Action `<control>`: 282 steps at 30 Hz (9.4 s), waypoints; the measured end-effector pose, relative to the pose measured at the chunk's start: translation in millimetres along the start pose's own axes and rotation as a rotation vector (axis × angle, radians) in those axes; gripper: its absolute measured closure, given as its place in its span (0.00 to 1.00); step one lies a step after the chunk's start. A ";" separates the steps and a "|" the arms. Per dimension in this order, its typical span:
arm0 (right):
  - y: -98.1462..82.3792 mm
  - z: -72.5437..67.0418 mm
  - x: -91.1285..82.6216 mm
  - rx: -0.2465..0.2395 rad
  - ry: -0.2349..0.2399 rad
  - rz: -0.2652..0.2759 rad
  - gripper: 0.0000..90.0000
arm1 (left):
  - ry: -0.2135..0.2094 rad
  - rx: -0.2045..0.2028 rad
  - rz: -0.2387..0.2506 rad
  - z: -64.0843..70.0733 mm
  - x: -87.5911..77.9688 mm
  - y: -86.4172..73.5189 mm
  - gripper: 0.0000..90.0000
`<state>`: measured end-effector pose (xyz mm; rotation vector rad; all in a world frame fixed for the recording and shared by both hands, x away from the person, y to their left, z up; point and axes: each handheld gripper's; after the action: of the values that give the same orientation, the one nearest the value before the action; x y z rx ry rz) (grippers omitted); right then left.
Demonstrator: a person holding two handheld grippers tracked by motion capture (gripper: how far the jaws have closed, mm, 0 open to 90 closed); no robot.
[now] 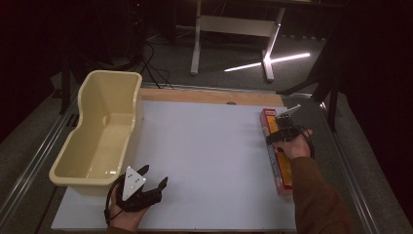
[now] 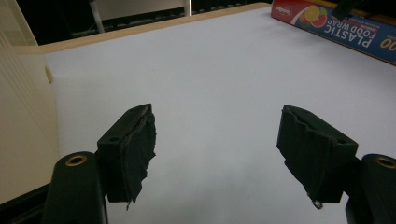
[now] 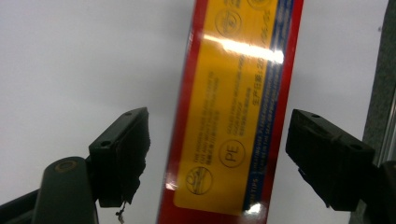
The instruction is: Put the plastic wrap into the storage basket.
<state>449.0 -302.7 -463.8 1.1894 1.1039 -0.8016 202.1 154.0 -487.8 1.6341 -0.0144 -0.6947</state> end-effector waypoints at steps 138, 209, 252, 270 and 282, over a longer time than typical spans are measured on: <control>121.1 -350.6 -98.4 0.163 1.157 0.204 0.44 | -0.048 0.016 0.021 13.9 -12.4 -7.5 0.31; 82.6 -433.5 -31.1 0.212 1.016 0.095 0.43 | -0.016 -0.042 0.040 -0.9 -18.0 -10.1 0.31; 85.9 -444.2 -33.8 0.179 0.856 0.044 0.41 | -0.015 -0.039 0.048 -0.2 -19.7 -9.5 0.31; 86.3 -436.8 -46.6 0.102 0.869 0.040 0.38 | -0.007 -0.034 0.046 0.4 -19.2 -9.5 0.30; 75.3 -414.9 -76.5 -0.142 0.877 0.116 0.42 | -0.008 -0.021 0.039 3.0 -16.6 -8.8 0.30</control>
<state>399.4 112.7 -370.4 1.5070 1.7368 -0.0685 183.9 159.6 -488.7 1.6071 -0.0446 -0.6700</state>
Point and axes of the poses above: each handheld gripper's, and its own axes: x roughly forward along the jaws, y roughly out of its top, z roughly to its right, and after that the axes turned 2 degrees about y, right-handed
